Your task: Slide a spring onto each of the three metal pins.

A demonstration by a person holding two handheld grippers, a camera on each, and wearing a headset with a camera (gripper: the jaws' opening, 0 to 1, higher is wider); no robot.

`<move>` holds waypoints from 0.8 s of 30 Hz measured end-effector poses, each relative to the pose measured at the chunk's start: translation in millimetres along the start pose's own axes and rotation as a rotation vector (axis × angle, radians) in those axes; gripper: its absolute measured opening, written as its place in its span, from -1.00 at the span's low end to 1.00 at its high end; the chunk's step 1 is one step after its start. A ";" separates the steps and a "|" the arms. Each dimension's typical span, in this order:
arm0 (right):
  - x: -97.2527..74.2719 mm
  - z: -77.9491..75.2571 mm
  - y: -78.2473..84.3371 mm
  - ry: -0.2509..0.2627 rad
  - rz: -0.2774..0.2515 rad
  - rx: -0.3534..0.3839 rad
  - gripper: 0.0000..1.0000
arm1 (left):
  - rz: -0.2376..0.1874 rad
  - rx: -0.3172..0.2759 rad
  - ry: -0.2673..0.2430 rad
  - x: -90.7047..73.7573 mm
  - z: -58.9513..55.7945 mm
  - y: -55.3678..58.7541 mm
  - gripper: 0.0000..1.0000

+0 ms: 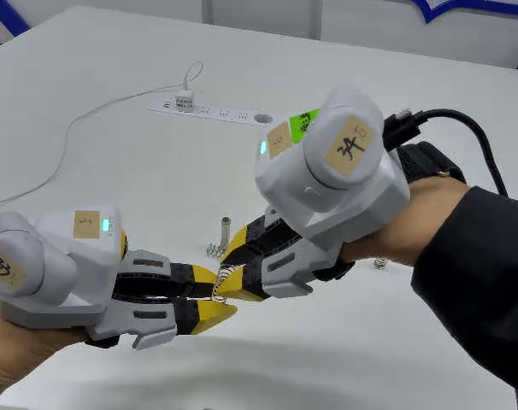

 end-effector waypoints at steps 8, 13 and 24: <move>-1.3 -0.4 -1.5 -0.001 -0.007 0.012 -0.76 | -0.013 -0.011 -0.013 -1.7 3.0 -1.5 -0.75; -7.4 -5.8 4.6 0.014 0.002 0.029 -0.76 | -0.004 -0.020 -0.023 -3.1 4.6 0.8 -0.64; -31.9 -25.5 28.3 0.081 0.040 0.080 -0.76 | -0.006 -0.044 -0.073 -14.4 13.8 5.0 -0.54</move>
Point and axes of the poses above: the centre of the closed fingertips' face, and the gripper's own axes: x roughly forward along the fingers, z roughly to its left, y roughly out of its underside, the point moved 4 cm from there along -x, roughly backward along the fingers, and after that the axes turned 11 degrees about -x, right-handed, at the moved point
